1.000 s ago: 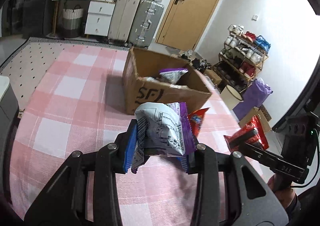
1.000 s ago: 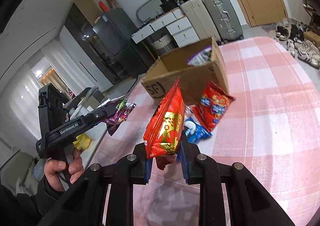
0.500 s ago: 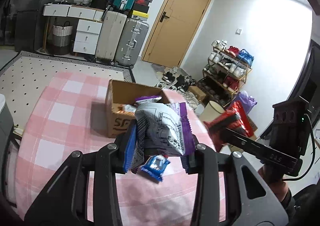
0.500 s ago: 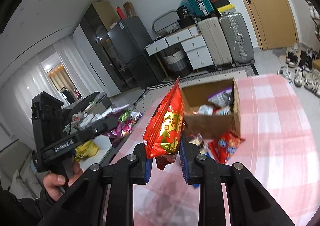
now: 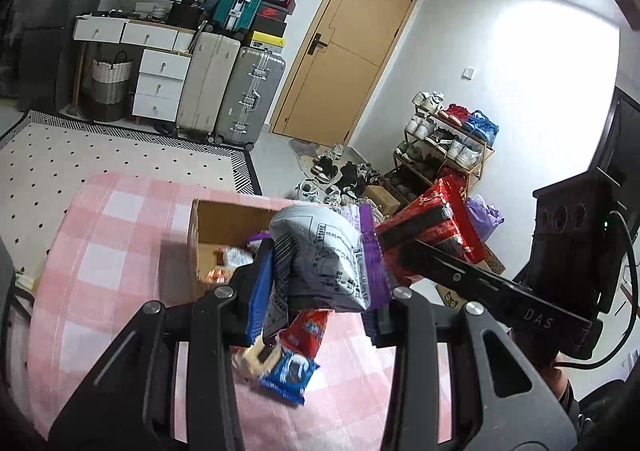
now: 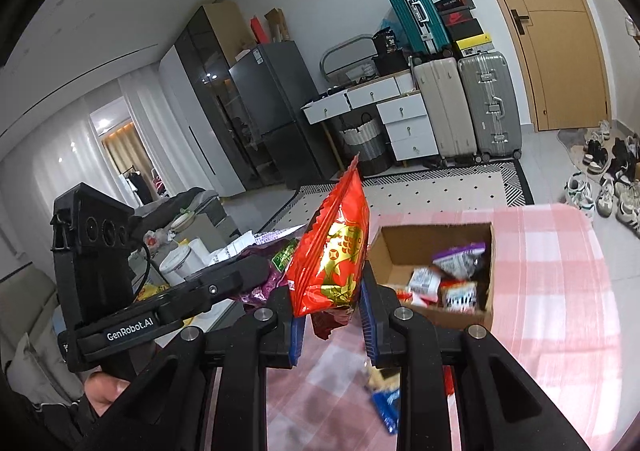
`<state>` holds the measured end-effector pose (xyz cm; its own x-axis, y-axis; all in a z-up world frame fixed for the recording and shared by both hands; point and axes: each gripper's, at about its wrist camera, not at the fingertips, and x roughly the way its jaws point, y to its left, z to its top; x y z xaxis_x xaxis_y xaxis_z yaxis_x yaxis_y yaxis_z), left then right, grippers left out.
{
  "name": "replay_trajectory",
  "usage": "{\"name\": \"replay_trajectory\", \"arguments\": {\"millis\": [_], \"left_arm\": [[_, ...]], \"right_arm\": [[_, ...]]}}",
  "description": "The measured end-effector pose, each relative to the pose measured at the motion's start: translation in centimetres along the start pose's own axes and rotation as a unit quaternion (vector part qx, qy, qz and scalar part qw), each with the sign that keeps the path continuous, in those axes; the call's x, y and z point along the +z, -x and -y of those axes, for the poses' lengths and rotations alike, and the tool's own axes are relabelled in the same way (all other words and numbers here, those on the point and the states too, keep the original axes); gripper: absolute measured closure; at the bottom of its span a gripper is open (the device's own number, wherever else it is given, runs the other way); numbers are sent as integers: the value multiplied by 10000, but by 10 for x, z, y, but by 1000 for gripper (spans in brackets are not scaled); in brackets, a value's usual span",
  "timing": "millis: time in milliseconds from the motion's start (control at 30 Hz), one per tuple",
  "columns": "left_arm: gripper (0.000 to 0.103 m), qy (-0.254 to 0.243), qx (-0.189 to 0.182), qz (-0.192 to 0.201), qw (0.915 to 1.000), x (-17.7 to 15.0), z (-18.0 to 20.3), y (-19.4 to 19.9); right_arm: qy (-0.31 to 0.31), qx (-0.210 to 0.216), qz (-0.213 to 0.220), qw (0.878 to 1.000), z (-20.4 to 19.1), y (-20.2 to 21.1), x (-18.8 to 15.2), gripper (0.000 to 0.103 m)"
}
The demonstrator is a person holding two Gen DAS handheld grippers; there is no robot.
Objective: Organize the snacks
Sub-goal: 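Carry both bags over the cardboard box and lower them in, then open both grippers and lift them out of the box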
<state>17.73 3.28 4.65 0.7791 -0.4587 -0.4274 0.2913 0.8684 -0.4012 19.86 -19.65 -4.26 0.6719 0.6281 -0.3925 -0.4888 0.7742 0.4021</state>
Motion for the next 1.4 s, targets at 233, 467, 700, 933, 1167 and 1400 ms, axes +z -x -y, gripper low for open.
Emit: {"name": "replay_trajectory", "arguments": {"millis": [233,467,700,933,1167,1400], "left_arm": [[68,58,10,-205,9998,32,-7,-45],[68,97,73,-504,9987,52,-36,-117],[68,258,124,-947,9951,53,-70,-184],[68,388,141,-1130,9927,45,-98,-226],[67,404,129,-1383,9895,32,-113,-263],[66,623,221,-1613,9847,25,-130,-283]], "right_arm": [[20,-84,-110,9999,16,-28,21,80],[-32,-224,-293,9993,45,-67,37,80],[-95,-378,-500,9980,77,-112,44,80],[-131,-532,-751,9957,103,-152,38,80],[-196,-601,-966,9933,122,-182,28,80],[-118,-731,-1188,9902,136,-198,28,67]]}}
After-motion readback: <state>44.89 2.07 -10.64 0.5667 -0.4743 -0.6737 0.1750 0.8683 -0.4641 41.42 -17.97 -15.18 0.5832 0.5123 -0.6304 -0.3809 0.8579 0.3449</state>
